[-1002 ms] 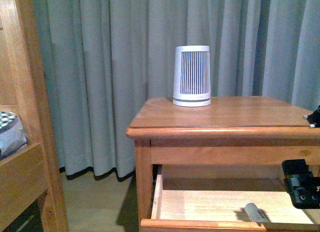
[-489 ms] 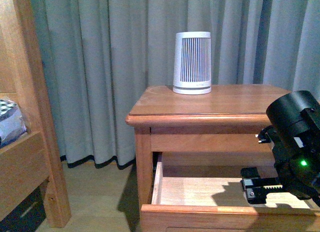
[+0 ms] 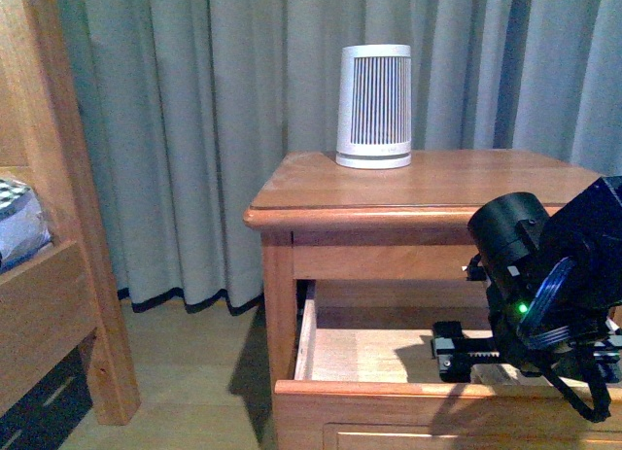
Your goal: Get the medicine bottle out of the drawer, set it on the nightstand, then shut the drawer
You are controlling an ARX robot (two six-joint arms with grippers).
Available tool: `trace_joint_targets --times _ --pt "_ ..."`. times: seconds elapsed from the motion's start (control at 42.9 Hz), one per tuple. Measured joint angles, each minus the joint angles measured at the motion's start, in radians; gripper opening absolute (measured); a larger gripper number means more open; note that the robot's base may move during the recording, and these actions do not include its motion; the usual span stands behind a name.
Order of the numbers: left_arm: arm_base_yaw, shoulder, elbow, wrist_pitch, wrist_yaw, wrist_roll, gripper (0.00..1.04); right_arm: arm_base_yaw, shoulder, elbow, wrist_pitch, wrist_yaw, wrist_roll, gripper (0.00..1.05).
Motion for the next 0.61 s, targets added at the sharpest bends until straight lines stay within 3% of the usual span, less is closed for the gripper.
trace_joint_targets --times 0.373,0.606 --pt "0.0 0.0 0.0 0.0 0.0 0.0 0.98 0.019 0.065 0.037 0.017 -0.002 0.022 0.97" --pt "0.0 0.0 0.0 0.0 0.0 0.0 0.98 0.01 0.073 0.037 0.031 0.0 0.022 0.62"
